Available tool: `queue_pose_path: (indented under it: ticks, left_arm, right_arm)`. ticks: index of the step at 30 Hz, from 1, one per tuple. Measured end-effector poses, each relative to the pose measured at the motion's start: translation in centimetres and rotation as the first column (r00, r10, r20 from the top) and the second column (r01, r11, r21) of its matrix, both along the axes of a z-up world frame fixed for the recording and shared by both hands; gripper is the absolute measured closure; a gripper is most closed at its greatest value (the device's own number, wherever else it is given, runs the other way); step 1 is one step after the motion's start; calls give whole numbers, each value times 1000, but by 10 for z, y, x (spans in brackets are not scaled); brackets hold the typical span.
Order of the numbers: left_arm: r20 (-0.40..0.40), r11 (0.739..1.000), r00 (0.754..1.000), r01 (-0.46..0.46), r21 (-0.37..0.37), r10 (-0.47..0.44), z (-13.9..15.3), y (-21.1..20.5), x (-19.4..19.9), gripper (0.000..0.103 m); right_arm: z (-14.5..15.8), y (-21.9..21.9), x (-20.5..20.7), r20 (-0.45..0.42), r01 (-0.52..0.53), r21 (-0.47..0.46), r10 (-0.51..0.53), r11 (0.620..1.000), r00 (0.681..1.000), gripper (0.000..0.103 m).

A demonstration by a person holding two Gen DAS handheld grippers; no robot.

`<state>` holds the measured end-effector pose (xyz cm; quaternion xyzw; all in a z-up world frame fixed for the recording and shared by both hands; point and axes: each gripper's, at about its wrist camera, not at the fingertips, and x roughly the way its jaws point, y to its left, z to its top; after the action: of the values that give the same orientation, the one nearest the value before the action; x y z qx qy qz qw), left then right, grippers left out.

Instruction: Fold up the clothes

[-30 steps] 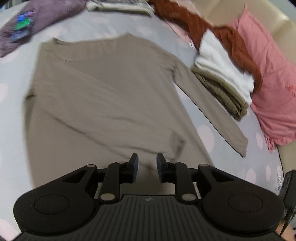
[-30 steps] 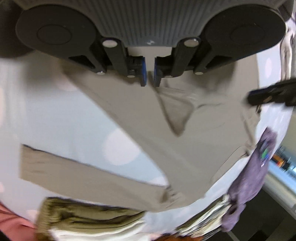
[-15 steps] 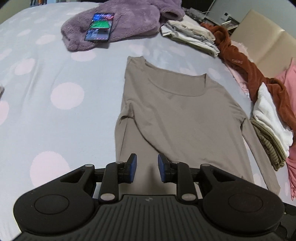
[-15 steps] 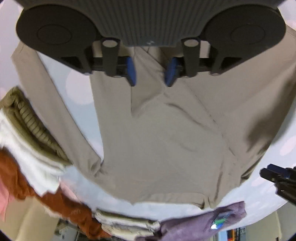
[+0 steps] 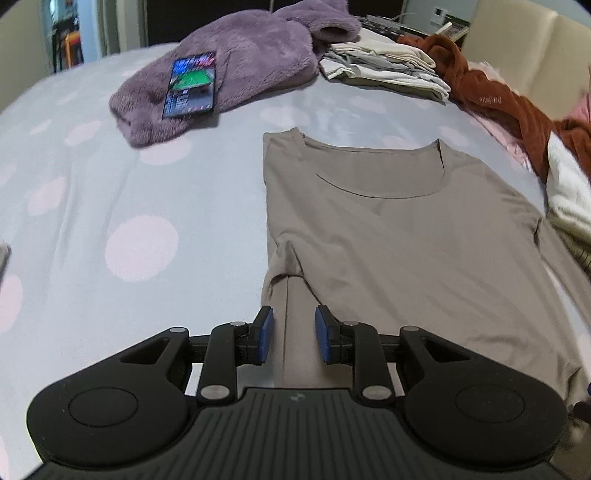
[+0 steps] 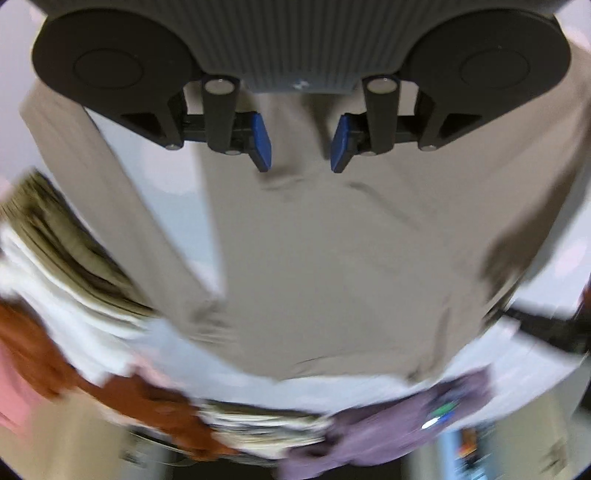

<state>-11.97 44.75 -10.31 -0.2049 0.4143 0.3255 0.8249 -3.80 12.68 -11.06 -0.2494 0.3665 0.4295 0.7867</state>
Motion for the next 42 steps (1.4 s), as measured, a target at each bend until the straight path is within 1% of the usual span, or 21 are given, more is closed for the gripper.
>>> queue_pose_path:
  ticks: [2, 4, 5, 6, 8, 9, 11, 13, 15, 17, 18, 19, 20, 22, 23, 26, 28, 32, 35, 39, 42]
  left_arm:
    - [6, 1000, 1000, -8, -11, 8, 0, 3, 1, 81]
    - [18, 999, 1000, -21, -29, 21, 1, 8, 0, 81]
    - [24, 999, 999, -25, -35, 26, 1, 11, 0, 81]
    - [28, 999, 999, -25, -35, 26, 2, 13, -1, 81]
    - [26, 999, 999, -22, -28, 23, 0, 16, 0, 81]
    - [22, 999, 1000, -20, -27, 20, -2, 18, 0, 81]
    - [15, 999, 1000, -16, -29, 16, -6, 21, 2, 81]
    - [11, 999, 1000, -14, -33, 15, -10, 23, 3, 81]
    - [2, 999, 1000, -13, -41, 13, -16, 25, 4, 81]
    - [4, 997, 999, -53, -48, 54, -17, 29, -2, 84]
    - [6, 996, 997, -78, -50, 79, -17, 31, -6, 88]
    - [8, 993, 995, -103, -52, 104, -17, 33, -10, 88]
    - [10, 990, 992, -128, -55, 128, -17, 35, -14, 88]
    - [3, 984, 985, -173, -51, 174, -17, 39, -22, 90]
    - [-14, 981, 981, -192, -39, 191, -17, 39, -25, 92]
    - [-25, 975, 975, -222, -29, 221, -14, 38, -37, 92]
    - [18, 976, 976, -218, -20, 219, -4, 32, -42, 92]
    - [123, 993, 985, -120, -24, 122, 20, 10, -32, 90]
    - [169, 999, 986, 2, -46, 6, 31, -15, -5, 85]
    - [198, 982, 967, 176, -67, -160, 32, -55, 46, 81]
    - [200, 959, 948, 270, -83, -250, 27, -91, 83, 81]
  right_arm:
    - [-12, 7, -4, 35, -32, -69, 34, 997, 999, 65]
    - [-13, -2, 10, 97, 87, -109, -77, 990, 992, 65]
    - [-10, -11, 24, 96, 178, -103, -169, 979, 981, 65]
    - [-5, -24, 39, 67, 269, -86, -263, 959, 962, 65]
    - [3, -51, 64, 51, 411, -76, -408, 908, 911, 65]
    - [6, -60, 69, 62, 433, -75, -429, 898, 901, 65]
    - [12, -67, 71, 34, 401, -29, -400, 916, 916, 65]
    - [15, -56, 58, 6, 294, 5, -294, 956, 956, 65]
    - [11, -38, 47, -16, 184, 22, -184, 983, 983, 66]
    - [2, -23, 37, -28, 71, 19, -70, 997, 997, 66]
    - [-2, -16, 33, -30, 10, 16, -9, 1000, 1000, 66]
    - [-7, -10, 28, -32, -48, 10, 49, 999, 998, 66]
    - [-12, -10, 24, -33, -46, -40, 45, 998, 998, 66]
    - [-22, -14, 36, -97, -23, -138, 10, 990, 995, 64]
    - [-23, -21, 37, -132, -11, -157, -10, 988, 991, 64]
    - [-16, -43, 48, -181, 22, -160, -51, 987, 982, 63]
    - [-5, -52, 55, -190, 33, -126, -57, 991, 980, 62]
    - [19, -75, 75, -151, 110, -50, -116, 993, 982, 55]
    - [23, -99, 103, -111, 223, -60, -228, 973, 967, 55]
    - [28, -150, 149, -155, 397, -24, -395, 918, 905, 55]
    - [16, -181, 177, -170, 499, 19, -489, 866, 855, 55]
